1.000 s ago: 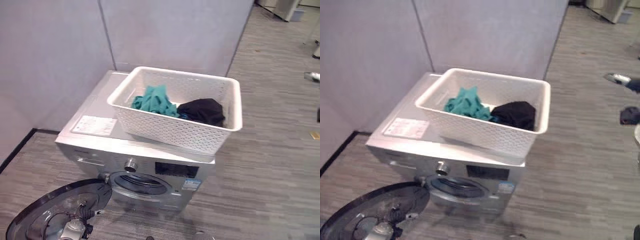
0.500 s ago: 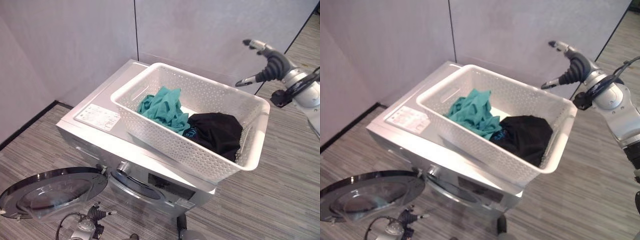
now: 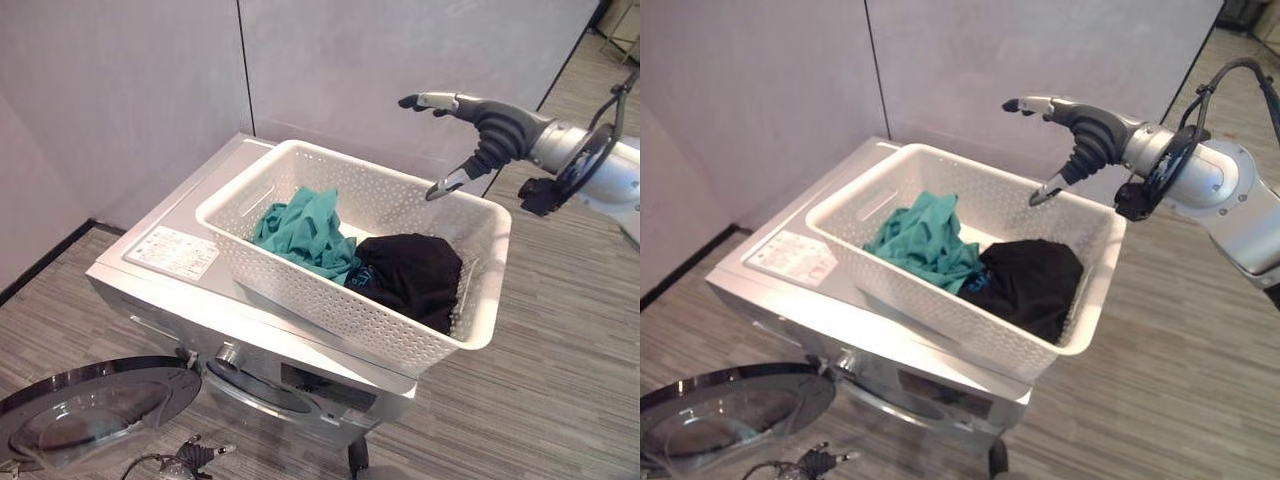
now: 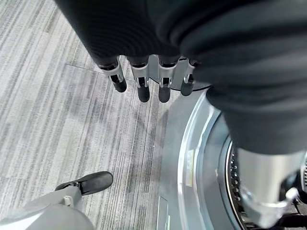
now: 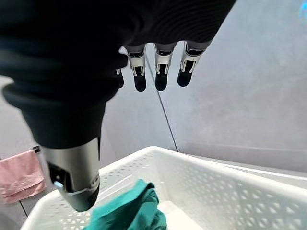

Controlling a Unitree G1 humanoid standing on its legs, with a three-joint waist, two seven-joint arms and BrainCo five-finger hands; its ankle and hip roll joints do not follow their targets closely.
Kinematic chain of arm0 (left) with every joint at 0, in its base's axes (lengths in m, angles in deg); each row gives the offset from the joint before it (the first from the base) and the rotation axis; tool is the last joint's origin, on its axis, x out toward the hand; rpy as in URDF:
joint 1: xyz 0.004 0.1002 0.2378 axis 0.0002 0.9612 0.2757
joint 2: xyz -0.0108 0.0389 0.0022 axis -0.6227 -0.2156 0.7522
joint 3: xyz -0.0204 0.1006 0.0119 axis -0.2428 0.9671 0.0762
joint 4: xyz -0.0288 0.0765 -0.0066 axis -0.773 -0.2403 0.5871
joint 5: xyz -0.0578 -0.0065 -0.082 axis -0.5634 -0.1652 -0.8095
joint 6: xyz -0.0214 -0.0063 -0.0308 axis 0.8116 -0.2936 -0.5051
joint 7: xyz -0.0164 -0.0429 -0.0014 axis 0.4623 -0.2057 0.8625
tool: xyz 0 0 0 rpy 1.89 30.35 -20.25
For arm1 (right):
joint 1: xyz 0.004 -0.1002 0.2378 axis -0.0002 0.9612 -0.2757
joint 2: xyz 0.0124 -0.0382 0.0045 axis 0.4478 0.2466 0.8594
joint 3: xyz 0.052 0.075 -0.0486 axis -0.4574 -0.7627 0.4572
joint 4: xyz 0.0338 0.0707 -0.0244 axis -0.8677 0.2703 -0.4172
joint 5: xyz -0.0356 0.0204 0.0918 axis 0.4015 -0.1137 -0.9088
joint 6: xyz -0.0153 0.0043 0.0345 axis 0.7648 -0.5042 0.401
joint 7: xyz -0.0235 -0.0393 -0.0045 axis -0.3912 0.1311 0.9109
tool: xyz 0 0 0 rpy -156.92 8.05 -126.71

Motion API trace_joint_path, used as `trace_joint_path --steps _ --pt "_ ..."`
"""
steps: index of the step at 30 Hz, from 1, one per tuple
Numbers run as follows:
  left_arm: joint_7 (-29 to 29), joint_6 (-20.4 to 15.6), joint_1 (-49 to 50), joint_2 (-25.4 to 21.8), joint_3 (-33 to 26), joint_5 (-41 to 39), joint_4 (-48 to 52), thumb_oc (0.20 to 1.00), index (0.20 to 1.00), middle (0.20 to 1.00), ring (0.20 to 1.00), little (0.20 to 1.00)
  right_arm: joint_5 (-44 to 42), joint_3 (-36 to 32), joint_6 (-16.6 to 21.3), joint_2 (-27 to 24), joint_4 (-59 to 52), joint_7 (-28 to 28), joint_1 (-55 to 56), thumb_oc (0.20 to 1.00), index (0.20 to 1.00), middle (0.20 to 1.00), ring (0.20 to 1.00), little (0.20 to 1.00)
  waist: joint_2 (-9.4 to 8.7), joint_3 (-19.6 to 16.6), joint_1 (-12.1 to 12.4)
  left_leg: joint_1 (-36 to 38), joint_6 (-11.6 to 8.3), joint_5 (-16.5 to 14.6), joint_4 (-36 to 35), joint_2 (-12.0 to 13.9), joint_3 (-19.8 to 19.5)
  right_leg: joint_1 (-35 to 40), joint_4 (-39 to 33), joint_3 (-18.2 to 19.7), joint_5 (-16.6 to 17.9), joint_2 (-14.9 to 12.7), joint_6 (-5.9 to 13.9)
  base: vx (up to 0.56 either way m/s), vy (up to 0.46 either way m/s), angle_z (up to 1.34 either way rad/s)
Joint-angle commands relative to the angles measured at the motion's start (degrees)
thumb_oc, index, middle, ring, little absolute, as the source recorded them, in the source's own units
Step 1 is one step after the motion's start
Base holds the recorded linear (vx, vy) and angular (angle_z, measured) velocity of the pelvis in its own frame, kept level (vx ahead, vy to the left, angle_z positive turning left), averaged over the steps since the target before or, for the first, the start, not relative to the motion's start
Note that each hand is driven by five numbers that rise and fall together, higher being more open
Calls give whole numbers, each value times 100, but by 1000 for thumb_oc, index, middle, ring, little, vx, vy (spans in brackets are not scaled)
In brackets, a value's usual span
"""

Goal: Grab the laundry basket,head to the washer,open it,put in the laundry and shut it.

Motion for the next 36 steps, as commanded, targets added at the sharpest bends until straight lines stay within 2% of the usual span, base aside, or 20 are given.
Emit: trace_joint_path --steps 1,5,11,16,24,31,36 --pt "14 -48 -52 -213 65 43 -404 1000 1000 1000 1000 1000 -220 318 144 -187 91 -98 -266 1000 1000 1000 1000 1000 -243 -277 91 -187 74 -245 117 15 25 -42 432 -164 -675 -440 381 22 5 -30" --pt "-47 -25 5 -167 -35 -8 -329 1000 1000 1000 1000 1000 -93 688 -43 -270 -116 -503 50 1000 1000 1000 1000 1000 -304 -255 102 -200 62 -243 97 46 32 -62 427 -174 -690 -441 374 10 5 -8" --pt "-131 -26 129 -177 -163 -184 -308 1000 1000 1000 1000 1000 216 1073 -222 85 184 -789 263 1000 1000 1000 1000 1000 -468 -97 272 -302 69 -237 108 46 3 -117 403 -178 -670 -476 383 -13 1 -1" --pt "-314 -214 281 -227 -167 -666 522 1000 1000 1000 1000 1000 614 1170 -140 -359 87 -900 466 1000 1000 1000 1000 1000 -560 98 392 -574 54 -182 177 17 -182 -184 385 -235 -672 -507 377 -55 -21 10" --pt "-505 -307 476 -280 76 -1043 1604 1000 1000 1000 1000 1000 1057 895 -191 -784 34 -1184 954 1000 1000 1000 1000 1000 -533 262 464 -803 53 -148 273 -57 -449 -186 380 -260 -733 -498 325 -14 -13 21" --pt "-757 -323 493 -424 439 -1175 2366 1000 1000 1000 1000 1000 1268 1554 -355 -1143 80 -1692 780 1000 1000 1000 1000 1000 -477 447 480 -960 40 -100 304 -70 -611 -222 388 -335 -764 -485 281 -12 -14 18" --pt "-797 -333 467 -451 606 -1204 2542 1000 1000 1000 1000 1000 1364 1473 -415 -783 343 -1700 934 1000 1000 1000 1000 1000 -414 549 484 -1039 50 -97 335 -79 -626 -303 411 -318 -744 -487 281 -4 -4 4"
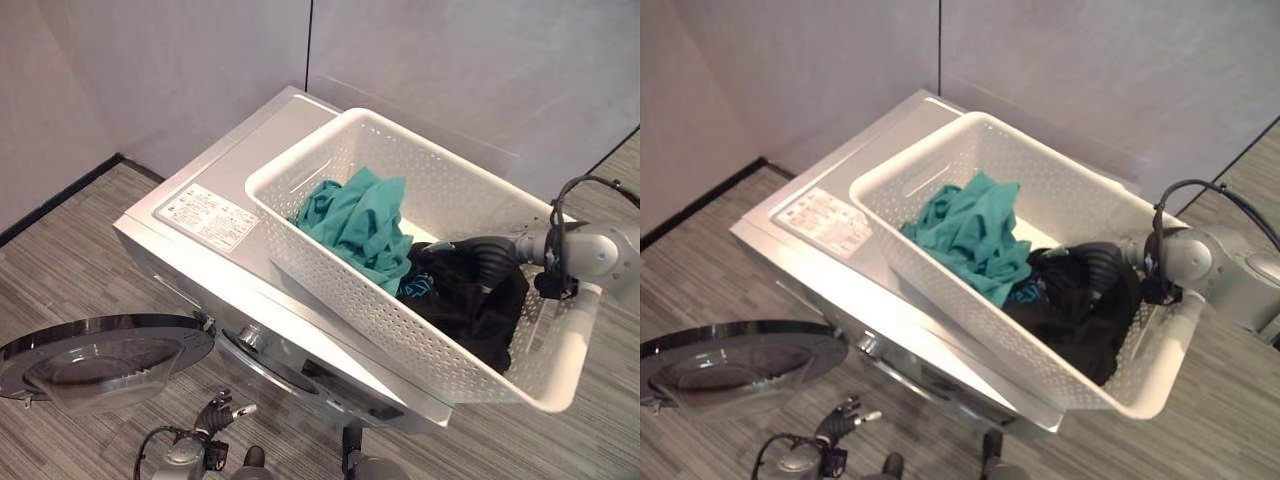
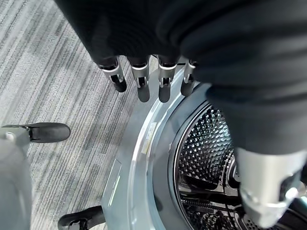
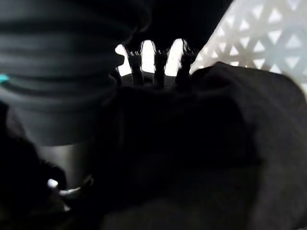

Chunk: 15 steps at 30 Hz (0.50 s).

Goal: Grab the laundry basket,head to the washer,open it,put in the laundry and shut it.

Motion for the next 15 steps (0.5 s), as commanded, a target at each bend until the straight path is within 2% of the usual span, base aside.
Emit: trace_joint_path --steps 1,4,7,8,10,11,12,13,15 --pt "-138 -170 -66 -316 381 -87 34 1000 1000 1000 1000 1000 282 347 -172 69 275 -92 -12 1000 1000 1000 1000 1000 -121 -30 42 -408 105 -117 235 -24 -18 -40 413 298 -705 -330 264 -71 3 -2" --pt "-177 -168 -170 -375 663 -150 304 1000 1000 1000 1000 1000 411 401 -266 721 591 -15 -27 1000 1000 1000 1000 1000 -58 179 70 -596 126 -99 331 -64 -51 -196 485 341 -698 -324 245 -79 0 -3" --pt "-216 -142 -214 -436 830 -141 442 1000 1000 1000 1000 1000 423 357 -312 1026 712 34 2 1000 1000 1000 1000 1000 -29 268 72 -694 136 -88 386 -77 -80 -254 507 358 -694 -315 228 -51 -6 5" --pt "-238 -134 -299 -469 991 -126 497 1000 1000 1000 1000 1000 405 334 -357 1416 976 160 -40 1000 1000 1000 1000 1000 -24 358 89 -787 139 -71 426 -84 -103 -298 512 365 -685 -309 213 -53 -24 3" --pt "-246 -122 -309 -496 1055 -96 544 1000 1000 1000 1000 1000 359 302 -345 1509 929 172 -46 1000 1000 1000 1000 1000 -19 390 90 -825 138 -66 447 -84 -113 -313 514 353 -685 -306 206 -42 -27 3" --pt "-238 -114 -376 -465 1133 -8 498 1000 1000 1000 1000 1000 328 234 -370 1817 989 275 -7 451 451 451 451 451 -8 441 100 -879 142 -51 456 -87 -133 -338 505 353 -681 -299 195 -20 -17 6" --pt "-238 -116 -377 -468 1132 -8 495 1000 1000 1000 1000 1000 330 231 -368 1822 994 276 -5 297 297 297 297 297 -12 439 98 -884 142 -51 459 -88 -135 -341 505 352 -681 -300 195 -36 -20 7" --pt "-193 -121 -440 -412 1174 41 394 1000 1000 1000 1000 1000 290 157 -336 1994 1113 412 -13 200 200 200 200 200 -3 468 105 -918 146 -38 456 -99 -148 -374 510 367 -681 -292 189 -19 -2 7" --pt "-169 -125 -443 -386 1181 67 348 1000 1000 1000 1000 1000 296 84 -302 2041 1069 474 50 200 200 200 200 200 3 469 101 -922 146 -32 442 -98 -151 -390 510 373 -686 -290 189 0 0 0"
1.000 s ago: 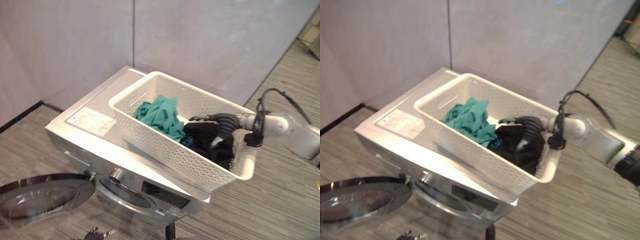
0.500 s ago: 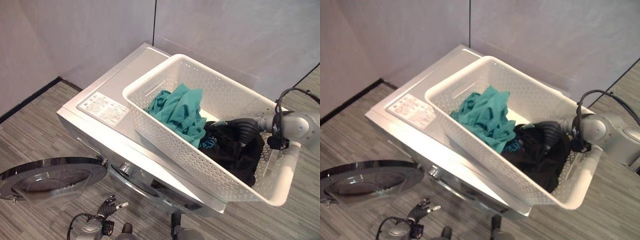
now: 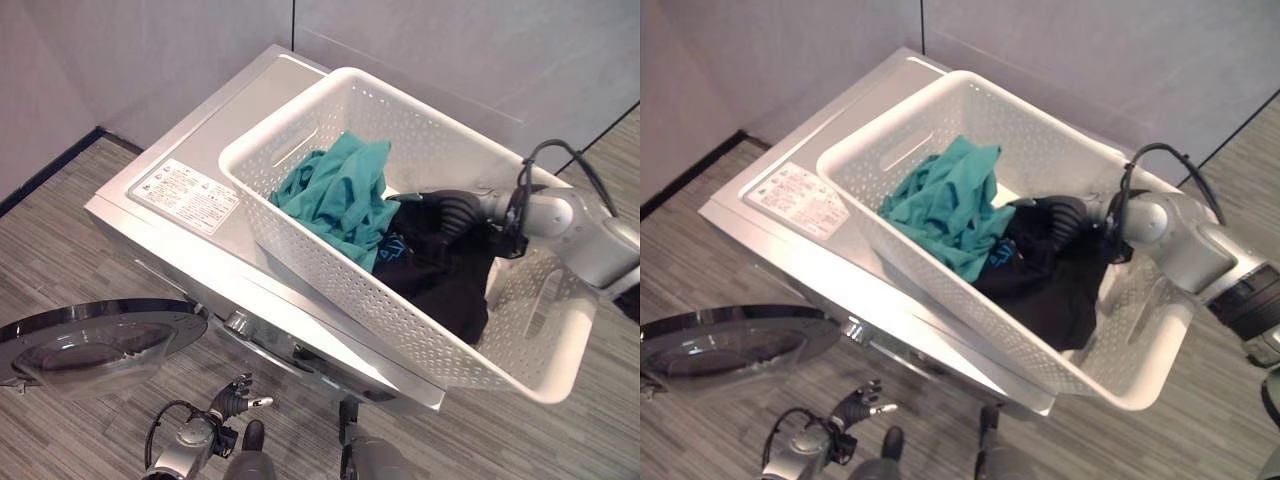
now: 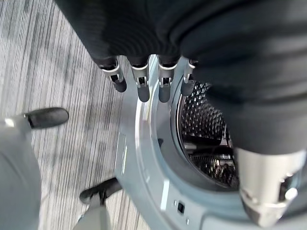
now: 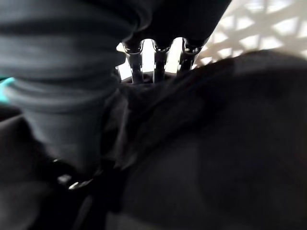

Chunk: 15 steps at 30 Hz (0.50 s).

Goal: Grab the laundry basket,head to the washer,open it,put in the laundry and shut it.

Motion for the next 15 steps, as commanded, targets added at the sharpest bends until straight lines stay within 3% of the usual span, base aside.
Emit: trace_joint_path --steps 1,10,12,15 --pt "65 -138 -215 42 85 107 -181 1000 1000 1000 1000 1000 76 772 25 279 296 221 456 200 200 200 200 200 34 163 180 -372 210 -45 124 -113 -89 -61 505 383 -730 -308 247 0 0 0" --pt "145 -104 -183 192 121 211 -382 1000 1000 1000 1000 1000 289 115 29 537 462 639 719 200 200 200 200 200 88 50 132 -258 255 -84 37 -122 -64 -31 494 433 -752 -299 255 0 0 0" --pt "191 -103 -208 266 129 270 -526 1000 1000 1000 1000 1000 -116 -454 143 446 284 1117 631 200 200 200 200 200 83 -79 93 -146 277 -127 -5 -122 -40 25 464 496 -752 -297 268 41 16 -1" --pt "226 -120 -212 269 110 245 -546 1000 1000 1000 1000 1000 -503 -768 279 250 149 1457 306 200 200 200 200 200 58 -182 67 -71 294 -159 -28 -124 -5 66 426 540 -740 -288 278 28 18 -4"
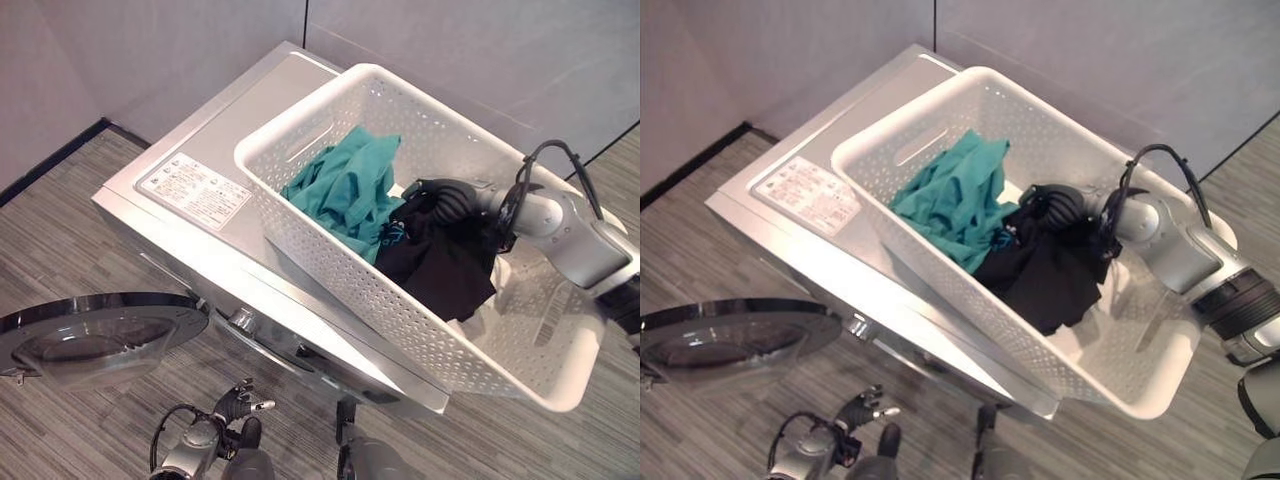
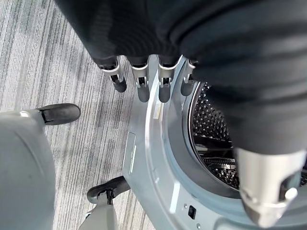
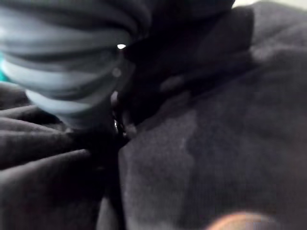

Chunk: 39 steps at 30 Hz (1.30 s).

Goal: Grab the laundry basket,head to the washer,open it,put in the laundry and shut it.

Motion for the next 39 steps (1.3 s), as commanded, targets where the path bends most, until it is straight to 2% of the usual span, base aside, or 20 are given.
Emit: trace_joint_path --steps 1,6,10,16,19,20,24,26,27,31,39 --pt "157 -138 -58 29 143 162 -110 1000 1000 1000 1000 1000 -736 -150 302 29 99 900 -100 200 200 200 200 200 56 -153 6 -202 295 -171 28 -99 3 -7 423 521 -796 -281 326 29 12 -6" --pt "199 -202 -19 11 133 96 -233 1000 1000 1000 1000 1000 -1250 -238 526 -364 335 1345 -954 200 200 200 200 200 -2 -356 -19 -34 304 -223 -17 -93 59 118 369 572 -798 -252 341 30 7 -5" --pt "210 -224 16 14 108 63 -401 1000 1000 1000 1000 1000 -1489 -213 660 -466 729 1636 -1509 200 200 200 200 200 -33 -509 -32 80 302 -260 -43 -80 97 209 365 596 -814 -237 344 28 2 -12" --pt "328 -263 -7 89 65 31 -762 1000 1000 1000 1000 1000 -1832 -108 806 -316 1329 2104 -2337 200 200 200 200 200 -30 -688 -72 252 302 -283 -122 -56 163 297 374 628 -836 -205 337 20 5 -12" --pt "399 -272 -53 114 64 62 -850 1000 1000 1000 1000 1000 -1847 -207 809 -196 1477 2289 -2463 200 200 200 200 200 -26 -728 -89 293 311 -294 -132 -59 185 331 363 650 -829 -199 337 9 4 -5" --pt "463 -270 -78 144 91 64 -856 1000 1000 1000 1000 1000 -1884 -388 833 -76 1629 2534 -2549 200 200 200 200 200 -9 -765 -98 325 321 -307 -138 -65 189 352 355 663 -828 -199 336 8 11 -5" --pt "568 -266 -153 232 195 -3 -709 1000 1000 1000 1000 1000 -1639 -865 863 194 1822 3186 -2696 200 200 200 200 200 28 -825 -113 375 351 -333 -165 -82 184 388 331 687 -823 -199 343 0 0 0" --pt "569 -266 -153 228 194 -3 -710 1000 1000 1000 1000 1000 -1633 -874 860 197 1815 3191 -2686 200 200 200 200 200 24 -824 -113 378 351 -333 -165 -83 184 391 331 687 -823 -199 343 0 0 0" --pt "620 -254 -208 266 254 -10 -704 1000 1000 1000 1000 1000 -1528 -1060 869 333 1917 3503 -2805 200 200 200 200 200 35 -836 -121 395 368 -357 -159 -101 190 400 334 696 -818 -197 346 0 0 0" --pt "680 -246 -244 318 359 18 -700 1000 1000 1000 1000 1000 -1366 -1286 908 448 2166 3966 -3065 200 200 200 200 200 45 -866 -121 434 406 -403 -135 -128 203 421 327 727 -800 -205 368 4 6 -1" --pt "764 -273 -226 336 349 76 -774 1000 1000 1000 1000 1000 -764 -1303 808 59 2403 4532 -3417 200 200 200 200 200 36 -929 -127 483 449 -438 -153 -192 234 416 306 777 -762 -249 418 -3 16 -4"
